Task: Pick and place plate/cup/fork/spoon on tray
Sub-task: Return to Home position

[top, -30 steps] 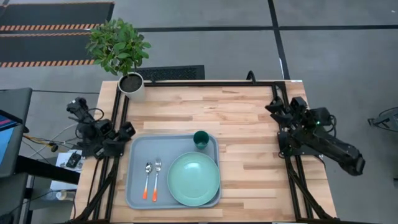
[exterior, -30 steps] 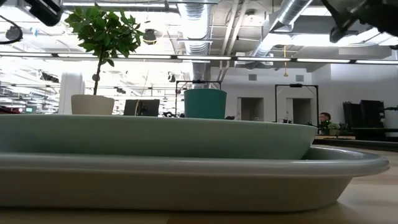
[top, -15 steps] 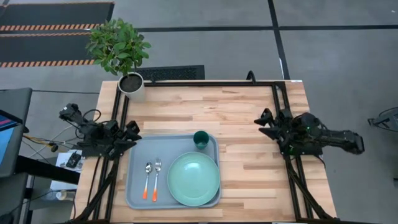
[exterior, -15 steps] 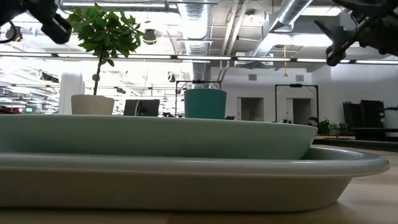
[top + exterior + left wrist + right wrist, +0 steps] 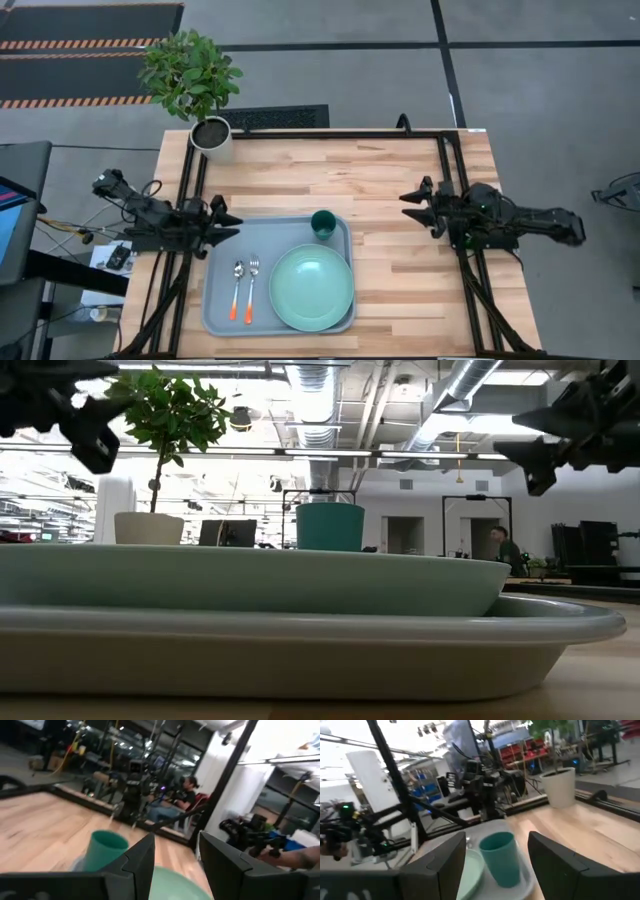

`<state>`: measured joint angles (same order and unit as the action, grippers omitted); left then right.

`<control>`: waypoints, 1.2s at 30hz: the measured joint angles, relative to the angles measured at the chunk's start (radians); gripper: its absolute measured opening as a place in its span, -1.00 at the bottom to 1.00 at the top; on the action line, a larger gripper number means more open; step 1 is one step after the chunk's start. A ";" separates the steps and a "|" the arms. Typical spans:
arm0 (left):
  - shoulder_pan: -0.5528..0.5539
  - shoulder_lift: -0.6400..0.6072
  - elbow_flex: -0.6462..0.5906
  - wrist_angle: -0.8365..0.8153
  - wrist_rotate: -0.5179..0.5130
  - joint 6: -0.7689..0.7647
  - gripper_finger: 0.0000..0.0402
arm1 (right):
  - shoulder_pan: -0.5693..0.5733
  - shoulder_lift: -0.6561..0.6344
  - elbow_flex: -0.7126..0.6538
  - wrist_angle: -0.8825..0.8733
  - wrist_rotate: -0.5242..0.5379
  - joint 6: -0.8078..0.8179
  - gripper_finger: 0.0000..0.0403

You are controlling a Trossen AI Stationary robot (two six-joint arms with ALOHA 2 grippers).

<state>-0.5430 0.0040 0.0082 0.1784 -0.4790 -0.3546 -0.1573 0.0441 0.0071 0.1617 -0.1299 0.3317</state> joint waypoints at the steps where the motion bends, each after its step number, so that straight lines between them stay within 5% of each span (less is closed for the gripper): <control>1: 0.000 0.000 0.000 -0.016 -0.012 -0.008 -0.28 | -0.010 0.000 0.000 -0.008 0.000 0.000 0.18; 18: 0.000 0.001 -0.001 -0.087 -0.140 0.037 -0.28 | -0.140 0.001 -0.001 -0.111 -0.069 -0.015 0.18; 23: 0.000 0.001 -0.002 -0.087 -0.174 0.082 -0.28 | -0.130 0.001 -0.002 -0.104 -0.157 0.006 0.18; 36: 0.000 0.001 -0.002 -0.088 -0.206 0.099 -0.28 | -0.071 0.001 -0.002 -0.103 -0.159 0.011 0.18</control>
<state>-0.5430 0.0048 0.0067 0.0902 -0.6853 -0.2556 -0.2284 0.0448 0.0051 0.0586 -0.2890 0.3424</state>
